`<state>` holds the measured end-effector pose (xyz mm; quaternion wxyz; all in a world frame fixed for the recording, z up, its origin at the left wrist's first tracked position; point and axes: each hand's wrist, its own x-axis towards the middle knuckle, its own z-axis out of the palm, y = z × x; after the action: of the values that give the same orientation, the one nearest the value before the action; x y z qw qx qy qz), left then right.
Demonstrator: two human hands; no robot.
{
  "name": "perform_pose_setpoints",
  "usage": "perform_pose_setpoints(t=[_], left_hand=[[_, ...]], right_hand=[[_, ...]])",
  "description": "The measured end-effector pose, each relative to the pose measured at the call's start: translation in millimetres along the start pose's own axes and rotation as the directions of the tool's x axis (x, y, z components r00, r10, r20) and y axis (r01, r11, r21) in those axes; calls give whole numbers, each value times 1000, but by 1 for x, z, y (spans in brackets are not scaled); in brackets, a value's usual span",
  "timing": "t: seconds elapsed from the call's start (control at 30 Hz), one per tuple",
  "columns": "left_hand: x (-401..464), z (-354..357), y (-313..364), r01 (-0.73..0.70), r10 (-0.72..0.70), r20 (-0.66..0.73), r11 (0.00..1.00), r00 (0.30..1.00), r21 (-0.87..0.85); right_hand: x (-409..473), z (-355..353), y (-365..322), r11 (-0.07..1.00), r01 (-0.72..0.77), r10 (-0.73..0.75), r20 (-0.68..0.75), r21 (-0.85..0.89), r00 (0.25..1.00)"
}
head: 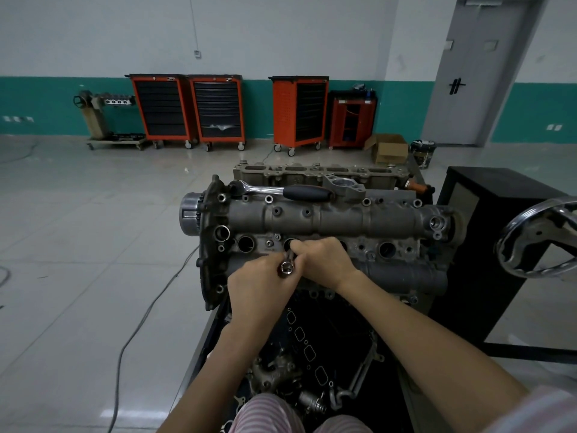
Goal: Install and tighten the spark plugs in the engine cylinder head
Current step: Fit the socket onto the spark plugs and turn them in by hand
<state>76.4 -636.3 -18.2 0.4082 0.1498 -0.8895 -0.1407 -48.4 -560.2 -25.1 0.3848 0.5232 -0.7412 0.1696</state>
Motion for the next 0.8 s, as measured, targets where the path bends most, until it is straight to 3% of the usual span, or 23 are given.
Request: perform_pose_setpoints(t=[0.07, 0.17, 0.37, 0.53, 0.67, 0.8], left_hand=[[-1, 1, 1, 3, -3, -34, 1000, 999, -8], [0, 4, -3, 34, -34, 2, 995, 999, -97], [0, 3, -5, 41, -33, 86, 995, 996, -90], [-1, 4, -3, 46, -46, 9, 999, 999, -2], [-1, 6, -4, 1, -2, -15, 997, 1000, -75], [0, 3, -5, 0, 3, 22, 992, 1000, -129]], right_hand=[[0, 0, 0, 1000, -17, 17, -6, 4, 1000], [0, 2, 0, 999, -45, 45, -1, 28, 999], [1, -1, -3, 995, -95, 95, 29, 14, 995], [-1, 2, -1, 999, -40, 39, 10, 8, 999], [0, 0, 0, 999, -40, 40, -18, 24, 999], [1, -1, -1, 994, -109, 108, 45, 15, 993]])
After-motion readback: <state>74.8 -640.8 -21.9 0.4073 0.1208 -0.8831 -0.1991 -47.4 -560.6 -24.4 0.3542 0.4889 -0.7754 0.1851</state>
